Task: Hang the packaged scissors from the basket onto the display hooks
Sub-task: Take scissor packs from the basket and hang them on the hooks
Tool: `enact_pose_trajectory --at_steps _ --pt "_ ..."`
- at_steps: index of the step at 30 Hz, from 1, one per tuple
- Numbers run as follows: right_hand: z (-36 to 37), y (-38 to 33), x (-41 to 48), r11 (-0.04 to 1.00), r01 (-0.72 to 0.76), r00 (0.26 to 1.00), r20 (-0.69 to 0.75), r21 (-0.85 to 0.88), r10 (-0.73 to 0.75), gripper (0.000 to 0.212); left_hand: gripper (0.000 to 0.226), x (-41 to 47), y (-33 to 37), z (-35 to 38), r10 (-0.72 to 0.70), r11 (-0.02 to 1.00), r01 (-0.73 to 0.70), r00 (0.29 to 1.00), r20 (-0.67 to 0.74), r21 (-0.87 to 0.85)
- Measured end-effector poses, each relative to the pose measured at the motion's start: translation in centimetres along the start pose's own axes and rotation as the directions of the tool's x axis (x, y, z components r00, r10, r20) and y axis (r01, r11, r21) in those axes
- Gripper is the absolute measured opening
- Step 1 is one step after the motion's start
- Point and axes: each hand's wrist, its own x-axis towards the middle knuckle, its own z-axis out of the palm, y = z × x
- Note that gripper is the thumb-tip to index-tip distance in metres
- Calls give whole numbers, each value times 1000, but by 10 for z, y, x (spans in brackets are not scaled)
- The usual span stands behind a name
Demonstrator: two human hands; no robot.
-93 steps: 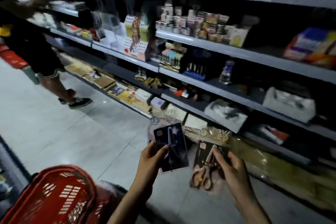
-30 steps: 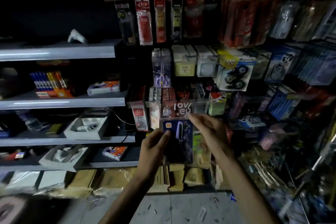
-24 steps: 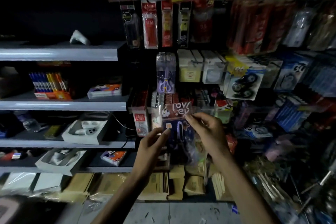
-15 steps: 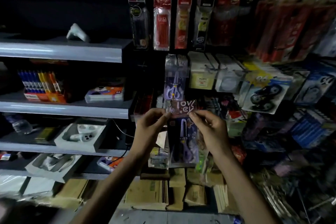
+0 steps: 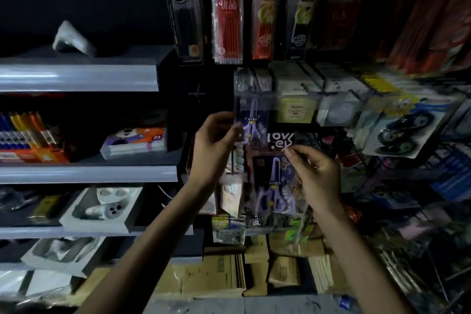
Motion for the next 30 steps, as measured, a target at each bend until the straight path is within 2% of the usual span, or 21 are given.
enact_pose_trajectory --at_steps 5,10,15,23,30 --pt "6 5 11 999 -44 999 -19 26 44 19 30 22 1 12 -40 999 39 997 62 10" --pt "11 9 24 998 -52 998 -35 45 53 18 23 25 10 11 66 998 -65 997 39 -8" --pt "24 3 34 992 -51 999 -3 114 51 17 20 23 26 5 126 992 -123 985 117 -34" --pt "48 -12 53 992 -27 998 -46 121 33 15 33 28 26 1 214 974 -223 965 150 42" --pt "60 -17 65 974 -67 992 -88 219 88 16 44 26 19 -4 249 951 -279 947 204 133"
